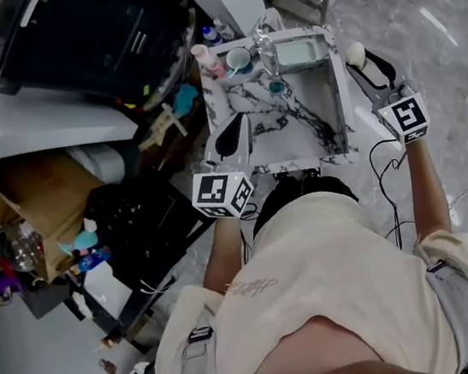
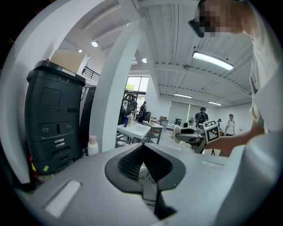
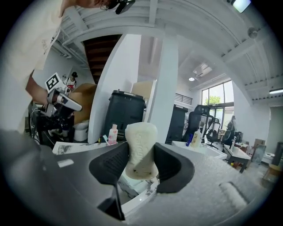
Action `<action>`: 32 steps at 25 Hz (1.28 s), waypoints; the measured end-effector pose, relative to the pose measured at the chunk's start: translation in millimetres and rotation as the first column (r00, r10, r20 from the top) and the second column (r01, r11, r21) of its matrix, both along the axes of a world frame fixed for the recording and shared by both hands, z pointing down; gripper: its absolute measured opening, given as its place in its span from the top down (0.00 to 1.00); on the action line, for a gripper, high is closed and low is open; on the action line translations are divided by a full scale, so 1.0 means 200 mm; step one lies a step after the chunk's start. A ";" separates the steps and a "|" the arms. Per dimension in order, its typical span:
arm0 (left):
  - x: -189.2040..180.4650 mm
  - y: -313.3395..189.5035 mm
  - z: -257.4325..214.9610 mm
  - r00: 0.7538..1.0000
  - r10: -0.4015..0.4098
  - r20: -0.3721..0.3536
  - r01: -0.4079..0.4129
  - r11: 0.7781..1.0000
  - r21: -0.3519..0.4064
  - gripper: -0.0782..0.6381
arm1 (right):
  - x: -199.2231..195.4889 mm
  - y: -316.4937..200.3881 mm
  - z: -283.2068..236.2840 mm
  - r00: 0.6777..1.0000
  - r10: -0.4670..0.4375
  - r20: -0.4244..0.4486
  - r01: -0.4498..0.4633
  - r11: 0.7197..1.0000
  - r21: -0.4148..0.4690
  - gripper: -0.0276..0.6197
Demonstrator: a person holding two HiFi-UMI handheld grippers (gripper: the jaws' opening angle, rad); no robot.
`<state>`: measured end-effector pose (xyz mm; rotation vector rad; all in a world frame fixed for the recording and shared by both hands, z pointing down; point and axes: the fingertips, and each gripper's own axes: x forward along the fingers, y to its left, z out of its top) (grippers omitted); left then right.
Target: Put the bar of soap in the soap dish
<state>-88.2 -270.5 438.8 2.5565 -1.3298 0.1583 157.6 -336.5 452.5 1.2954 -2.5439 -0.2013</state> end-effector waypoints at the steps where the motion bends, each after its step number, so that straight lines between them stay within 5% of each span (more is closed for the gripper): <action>1: -0.01 -0.02 0.00 1.000 -0.003 -0.001 0.003 1.000 0.003 0.87 | -0.01 -0.04 0.02 1.000 -0.009 -0.021 0.009 1.000 -0.007 0.67; 7: -0.08 -0.07 0.04 0.999 -0.042 -0.002 0.041 0.999 -0.014 0.87 | -0.09 -0.26 0.21 0.985 -0.090 -0.148 0.078 0.993 -0.088 0.67; 12: -0.15 -0.09 0.08 0.997 -0.076 -0.003 0.075 0.996 -0.038 0.87 | -0.20 -0.40 0.41 0.940 -0.204 -0.274 0.153 0.969 -0.196 0.67; 21: -0.25 -0.11 0.13 0.992 -0.124 -0.001 0.124 0.990 -0.069 0.87 | -0.37 -0.58 0.77 0.809 -0.391 -0.440 0.224 0.896 -0.385 0.67; 32: -0.33 -0.07 0.17 0.984 -0.177 0.002 0.176 0.980 -0.094 0.87 | -0.46 -0.63 1.15 0.599 -0.577 -0.555 0.230 0.788 -0.571 0.68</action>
